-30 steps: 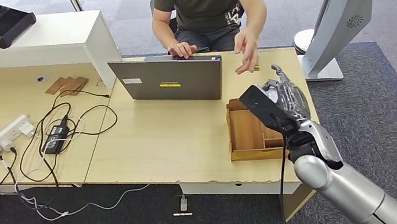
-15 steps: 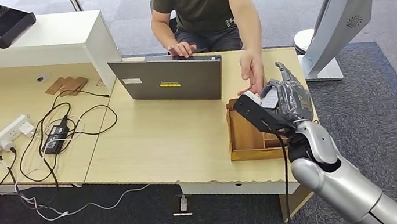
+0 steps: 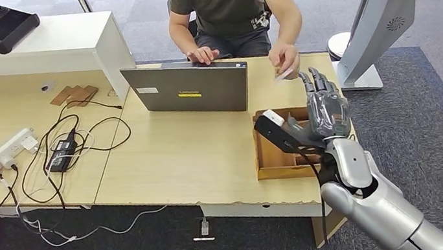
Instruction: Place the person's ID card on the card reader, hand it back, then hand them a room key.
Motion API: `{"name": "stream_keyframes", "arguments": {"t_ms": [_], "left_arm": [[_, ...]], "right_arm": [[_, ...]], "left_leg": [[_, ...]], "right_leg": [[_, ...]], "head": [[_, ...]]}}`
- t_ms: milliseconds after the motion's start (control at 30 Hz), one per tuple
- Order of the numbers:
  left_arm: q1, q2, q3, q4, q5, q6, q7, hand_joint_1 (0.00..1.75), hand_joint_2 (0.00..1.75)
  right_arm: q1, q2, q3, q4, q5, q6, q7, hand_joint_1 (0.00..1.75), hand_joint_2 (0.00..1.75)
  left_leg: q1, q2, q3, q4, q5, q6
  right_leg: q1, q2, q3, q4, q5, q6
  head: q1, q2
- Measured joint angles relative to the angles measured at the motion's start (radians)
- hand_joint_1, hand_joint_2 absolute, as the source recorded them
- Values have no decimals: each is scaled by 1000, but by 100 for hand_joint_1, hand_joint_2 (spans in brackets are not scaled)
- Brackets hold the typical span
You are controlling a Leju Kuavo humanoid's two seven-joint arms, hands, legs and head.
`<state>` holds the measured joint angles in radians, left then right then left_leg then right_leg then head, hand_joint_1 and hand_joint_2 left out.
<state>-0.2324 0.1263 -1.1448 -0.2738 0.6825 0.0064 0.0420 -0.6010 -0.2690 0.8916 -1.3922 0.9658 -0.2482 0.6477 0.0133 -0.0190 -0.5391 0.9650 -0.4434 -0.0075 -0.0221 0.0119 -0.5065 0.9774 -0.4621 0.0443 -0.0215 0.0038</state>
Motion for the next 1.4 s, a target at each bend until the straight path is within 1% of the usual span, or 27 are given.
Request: {"name": "stream_keyframes", "arguments": {"t_ms": [100, 167, 367, 500, 667, 800, 967, 1233, 1400], "left_arm": [[5, 1, 0, 3, 8, 3, -8, 0, 175], [11, 3, 0, 4, 14, 8, -17, 0, 175], [33, 12, 3, 7, 28, 23, -43, 0, 175], [47, 18, 9, 8, 34, 33, -54, 0, 175], [60, 24, 19, 8, 41, 38, -61, 0, 175], [67, 26, 26, 8, 46, 45, -63, 0, 175], [75, 26, 34, 8, 49, 49, -63, 0, 175], [77, 25, 44, 8, 50, 50, -63, 0, 175], [79, 24, 47, 8, 50, 55, -63, 0, 175]], "right_arm": [[30, -5, -13, -42, 49, -3, 0, 0, 175], [60, -15, -21, -87, 86, 12, -2, 0, 175], [175, -56, -40, -230, 197, 99, -16, 0, 175], [245, -81, -48, -292, 264, 143, -25, 0, 175], [299, -99, -56, -317, 265, 187, -51, 0, 175], [317, -101, -59, -299, 217, 209, -77, 0, 175], [312, -88, -57, -218, 122, 215, -99, 0, 175], [263, -63, -42, -65, 61, 199, -93, 0, 175], [230, -45, -26, 27, 50, 147, -61, 0, 175]], "left_leg": [[0, 0, 0, 0, 0, 0], [0, 0, 0, 0, 0, 0], [0, 0, 0, 0, -1, 0], [0, 0, 0, 0, -1, 0], [0, 0, 0, 0, -1, 0], [0, 0, 0, 0, -1, 0], [0, 0, -1, 0, 0, 0], [0, 0, -1, 0, 0, 0], [0, 0, -1, 0, 0, 0]], "right_leg": [[0, 0, 0, 0, 0, 0], [0, 0, 0, 0, 0, 0], [0, 0, -1, 0, 0, 0], [0, 0, -1, 0, 0, 0], [0, 0, -1, 0, 0, 0], [0, 0, 0, 0, 0, 0], [0, 0, 0, 0, 0, 0], [0, 0, 0, 0, 0, 0], [0, 0, -1, 0, 0, 0]], "head": [[0, 0], [0, 0], [0, 0], [0, 0], [0, 0], [0, 0], [0, 0], [0, 0], [0, 0]]}}
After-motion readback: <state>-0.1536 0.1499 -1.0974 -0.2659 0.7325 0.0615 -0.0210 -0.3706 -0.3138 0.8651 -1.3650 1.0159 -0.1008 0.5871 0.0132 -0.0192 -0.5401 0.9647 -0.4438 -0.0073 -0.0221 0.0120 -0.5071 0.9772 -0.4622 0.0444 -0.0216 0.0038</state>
